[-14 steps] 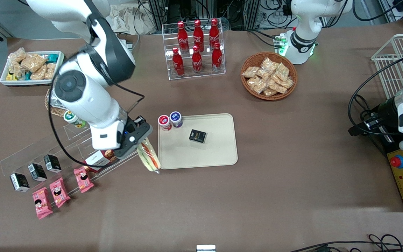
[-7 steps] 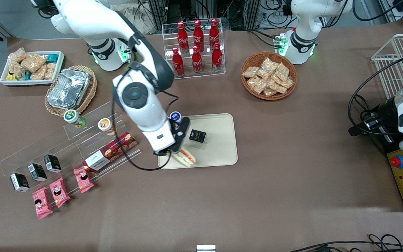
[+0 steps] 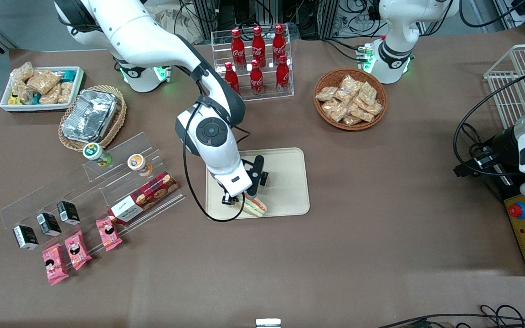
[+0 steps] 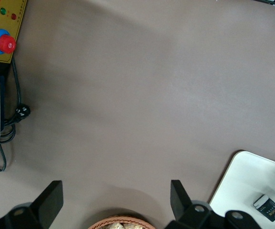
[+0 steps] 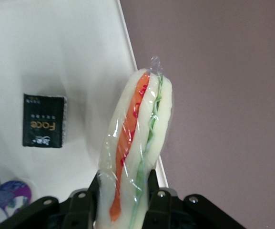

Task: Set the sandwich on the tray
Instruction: 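Lower the sandwich onto the tray beside the black box and open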

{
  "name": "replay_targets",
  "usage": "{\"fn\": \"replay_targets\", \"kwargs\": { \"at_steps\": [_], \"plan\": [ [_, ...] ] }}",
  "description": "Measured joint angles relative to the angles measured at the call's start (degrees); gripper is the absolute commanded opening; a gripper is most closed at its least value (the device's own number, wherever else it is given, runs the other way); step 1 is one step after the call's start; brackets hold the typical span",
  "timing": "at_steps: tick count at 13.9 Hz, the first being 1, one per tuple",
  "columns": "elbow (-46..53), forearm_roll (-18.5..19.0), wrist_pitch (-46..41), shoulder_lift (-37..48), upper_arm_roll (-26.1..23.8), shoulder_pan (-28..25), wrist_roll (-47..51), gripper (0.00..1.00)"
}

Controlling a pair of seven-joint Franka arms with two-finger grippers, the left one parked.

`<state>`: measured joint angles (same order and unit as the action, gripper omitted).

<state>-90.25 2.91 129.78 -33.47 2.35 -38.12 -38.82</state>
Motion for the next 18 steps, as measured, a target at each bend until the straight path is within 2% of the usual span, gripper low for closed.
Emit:
{"fn": "replay_targets", "kwargs": {
  "at_steps": [2, 3, 4, 14, 18],
  "plan": [
    [-1.4, 0.3, 1.0, -0.2, 0.1, 0.0, -0.4, 0.41],
    [-1.9, 0.3, 1.4, -0.3, 0.1, -0.1, -0.5, 0.95],
    [-2.3, 0.3, 1.7, -0.4, 0.1, -0.1, -0.5, 1.0],
    [-2.3, -0.3, 2.0, 1.5, 0.2, -0.3, 0.2, 1.0],
    [-2.2, -4.2, -2.6, 7.4, 0.9, 0.8, 11.5, 1.0]
  ]
}}
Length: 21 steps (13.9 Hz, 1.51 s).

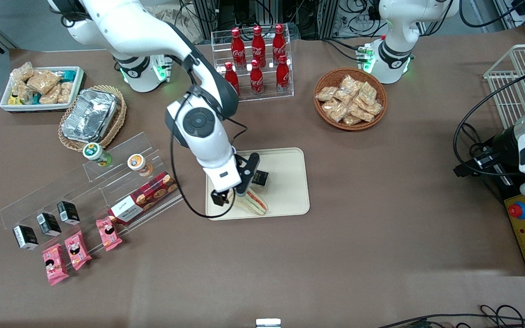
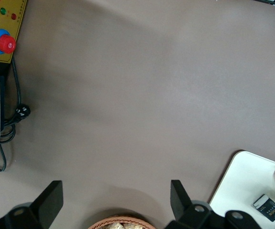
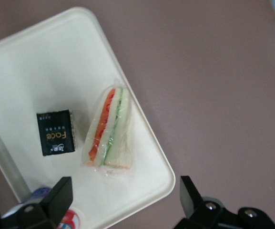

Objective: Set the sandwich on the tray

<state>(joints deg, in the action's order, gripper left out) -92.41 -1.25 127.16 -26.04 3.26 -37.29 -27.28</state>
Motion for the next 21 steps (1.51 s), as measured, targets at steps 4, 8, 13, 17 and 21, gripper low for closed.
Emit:
{"fn": "replay_targets", "kwargs": {
  "at_steps": [4, 8, 13, 17, 21],
  "plan": [
    [0.0, -0.3, -4.7, 5.1, 0.4, 4.2, 3.6, 1.0],
    [0.4, -0.7, -13.1, 9.8, 2.5, 10.3, 3.6, 1.0],
    [2.0, -10.3, -23.2, 13.3, 4.1, 22.6, 4.3, 1.0],
    [2.4, -11.0, -27.0, 16.5, 4.7, 27.0, 18.0, 1.0],
    [2.4, -5.5, -29.3, 18.6, 4.8, 27.0, 23.7, 1.0]
  ]
}}
